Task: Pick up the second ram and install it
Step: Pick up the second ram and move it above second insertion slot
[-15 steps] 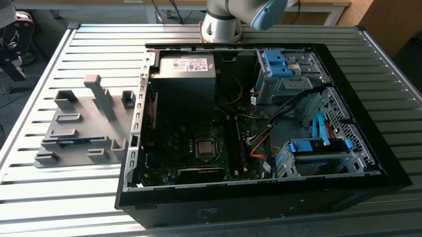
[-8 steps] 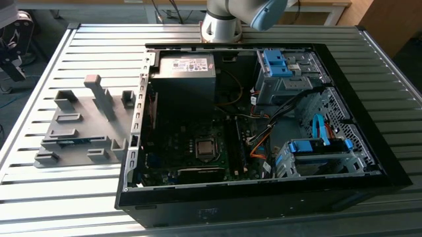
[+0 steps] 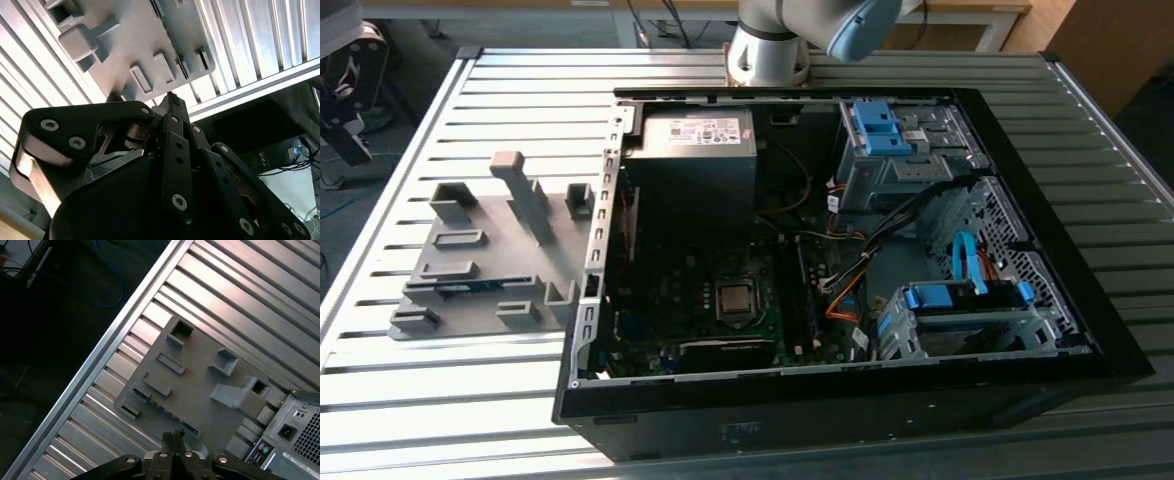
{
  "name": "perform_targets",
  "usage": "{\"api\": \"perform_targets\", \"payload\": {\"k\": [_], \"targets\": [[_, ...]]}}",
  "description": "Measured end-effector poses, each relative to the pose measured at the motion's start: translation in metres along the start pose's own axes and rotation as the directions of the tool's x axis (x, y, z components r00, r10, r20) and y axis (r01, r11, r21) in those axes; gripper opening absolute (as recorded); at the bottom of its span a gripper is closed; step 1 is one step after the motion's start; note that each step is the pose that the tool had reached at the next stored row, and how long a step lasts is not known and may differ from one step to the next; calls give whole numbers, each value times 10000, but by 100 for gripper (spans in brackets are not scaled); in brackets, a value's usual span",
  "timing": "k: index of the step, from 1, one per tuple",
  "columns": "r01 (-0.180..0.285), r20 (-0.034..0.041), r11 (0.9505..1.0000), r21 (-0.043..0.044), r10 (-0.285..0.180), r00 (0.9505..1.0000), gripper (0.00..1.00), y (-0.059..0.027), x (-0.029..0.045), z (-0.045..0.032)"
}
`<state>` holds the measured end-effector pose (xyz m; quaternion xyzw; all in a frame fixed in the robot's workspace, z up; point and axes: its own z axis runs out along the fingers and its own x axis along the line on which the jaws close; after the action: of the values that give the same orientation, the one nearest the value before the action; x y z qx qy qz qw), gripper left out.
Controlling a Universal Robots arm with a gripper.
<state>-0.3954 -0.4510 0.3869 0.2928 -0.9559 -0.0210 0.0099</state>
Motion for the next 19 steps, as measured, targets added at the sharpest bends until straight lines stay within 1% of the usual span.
{"api": "perform_targets", "payload": {"k": [5, 10, 19], "targets": [[317, -14, 9995, 2, -317, 9995, 11, 0, 0, 2], [636, -29, 9980, 4, -636, 9980, 11, 0, 0, 4], [1193, -55, 9929, 5, -1193, 9928, 11, 0, 0, 8]]}}
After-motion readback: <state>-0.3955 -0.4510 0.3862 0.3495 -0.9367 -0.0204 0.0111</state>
